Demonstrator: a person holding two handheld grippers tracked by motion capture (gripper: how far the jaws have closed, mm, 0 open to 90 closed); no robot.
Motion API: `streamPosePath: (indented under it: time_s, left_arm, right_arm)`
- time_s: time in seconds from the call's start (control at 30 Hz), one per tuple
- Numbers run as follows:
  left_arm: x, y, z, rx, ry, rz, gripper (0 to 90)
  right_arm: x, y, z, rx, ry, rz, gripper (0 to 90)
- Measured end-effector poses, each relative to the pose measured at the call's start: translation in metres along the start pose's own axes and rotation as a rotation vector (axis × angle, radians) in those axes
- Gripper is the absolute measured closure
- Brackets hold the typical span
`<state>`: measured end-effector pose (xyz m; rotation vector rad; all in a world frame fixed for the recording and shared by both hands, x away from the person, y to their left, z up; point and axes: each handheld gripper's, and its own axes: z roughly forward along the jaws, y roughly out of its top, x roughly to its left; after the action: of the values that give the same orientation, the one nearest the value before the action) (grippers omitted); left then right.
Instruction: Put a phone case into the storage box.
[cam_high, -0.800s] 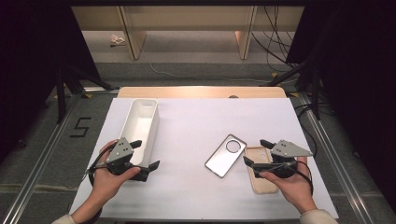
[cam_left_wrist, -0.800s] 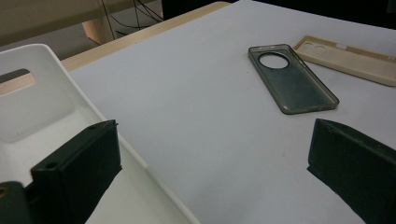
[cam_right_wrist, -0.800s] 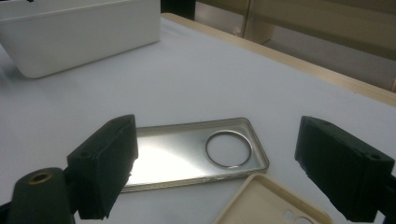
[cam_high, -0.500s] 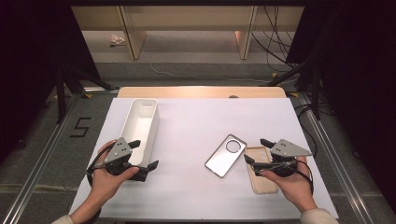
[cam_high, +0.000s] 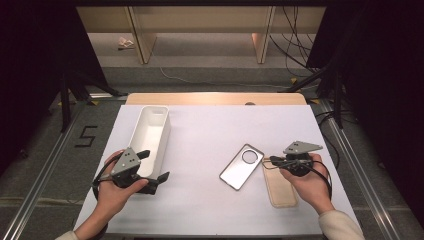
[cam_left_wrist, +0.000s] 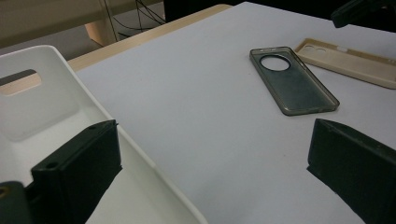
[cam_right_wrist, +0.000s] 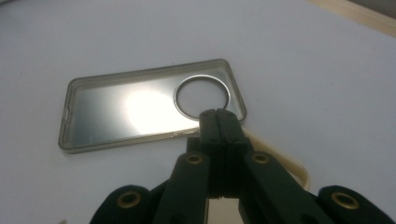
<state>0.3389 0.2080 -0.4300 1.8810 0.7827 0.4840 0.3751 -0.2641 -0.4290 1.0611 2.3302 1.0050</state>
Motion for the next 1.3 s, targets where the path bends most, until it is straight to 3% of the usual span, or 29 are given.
streamPosePath:
  time_s: [0.3, 0.33, 0.37, 0.5, 1.3]
  left_arm:
    - [0.0, 0.0, -0.002, -0.002, 0.001, 0.001, 2.2]
    - [0.001, 0.0, -0.002, -0.001, 0.003, 0.0, 2.2]
    - [0.001, 0.0, -0.002, -0.001, 0.003, 0.0, 2.2]
    - [0.001, -0.001, -0.003, -0.003, 0.004, -0.003, 2.2]
    - [0.001, -0.001, -0.003, -0.002, 0.005, 0.0, 2.3]
  right_arm:
    - [0.0, 0.013, 0.032, 0.103, 0.017, 0.013, 90.0]
    - [0.002, 0.014, 0.04, 0.143, 0.025, 0.009, 90.0]
    - [0.002, 0.014, 0.04, 0.143, 0.025, 0.009, 90.0]
    - [0.008, 0.012, 0.054, 0.226, 0.039, 0.015, 90.0]
    - [0.01, 0.014, 0.07, 0.251, 0.019, -0.003, 90.0]
